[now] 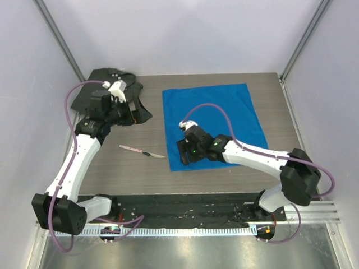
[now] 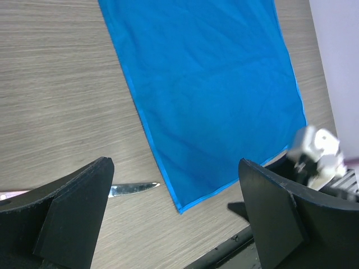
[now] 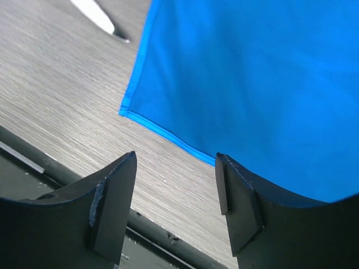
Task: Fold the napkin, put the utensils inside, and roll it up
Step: Fold the napkin
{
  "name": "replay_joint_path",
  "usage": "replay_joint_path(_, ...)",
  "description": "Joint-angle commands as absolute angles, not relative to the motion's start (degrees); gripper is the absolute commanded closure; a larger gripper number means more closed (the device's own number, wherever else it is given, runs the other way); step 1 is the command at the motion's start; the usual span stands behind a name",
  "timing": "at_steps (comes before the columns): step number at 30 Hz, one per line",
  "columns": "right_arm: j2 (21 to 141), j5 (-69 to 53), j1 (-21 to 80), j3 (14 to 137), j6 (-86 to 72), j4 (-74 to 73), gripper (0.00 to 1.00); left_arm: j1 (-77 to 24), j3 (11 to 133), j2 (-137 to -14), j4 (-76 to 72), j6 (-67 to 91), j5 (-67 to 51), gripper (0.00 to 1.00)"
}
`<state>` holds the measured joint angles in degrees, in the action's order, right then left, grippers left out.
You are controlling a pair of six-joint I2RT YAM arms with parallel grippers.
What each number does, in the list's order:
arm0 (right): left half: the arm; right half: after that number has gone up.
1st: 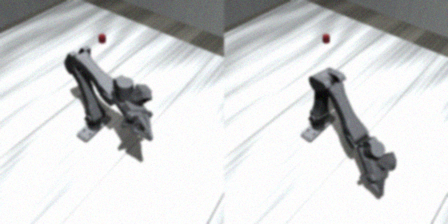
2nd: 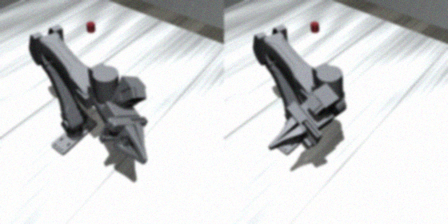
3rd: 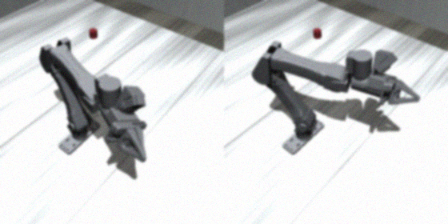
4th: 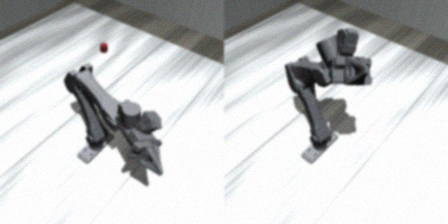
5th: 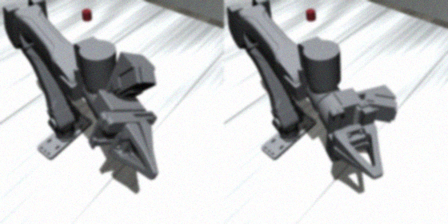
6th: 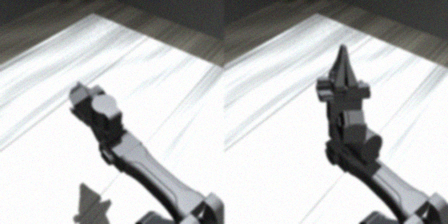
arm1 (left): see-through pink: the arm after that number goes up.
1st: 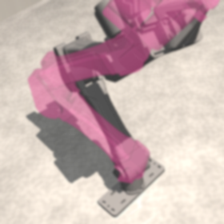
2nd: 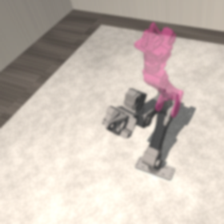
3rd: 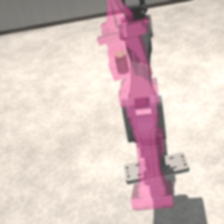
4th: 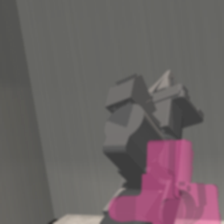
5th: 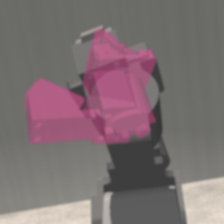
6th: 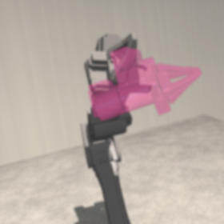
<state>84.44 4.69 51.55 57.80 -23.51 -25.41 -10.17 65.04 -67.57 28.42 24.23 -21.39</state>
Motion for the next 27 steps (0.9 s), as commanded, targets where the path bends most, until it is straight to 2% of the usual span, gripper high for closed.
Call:
replay_joint_path(1, 88.67, 12.13, 56.23, 62.75, -22.06, -21.27, 0.35, -7.74, 64.95, -67.32, 25.66, 25.40, -23.73, 0.00)
replay_joint_path(14, 104.05, 15.64, 64.16, 73.21, -19.69, -23.55, 0.41, -1.06, 65.57, -69.17, 30.94, 27.33, -11.61, 0.00)
replay_joint_path(27, 107.40, 17.40, 66.44, 74.80, -20.39, -26.54, 0.50, -0.35, 65.57, -69.43, 31.29, 28.56, -8.79, 0.00)
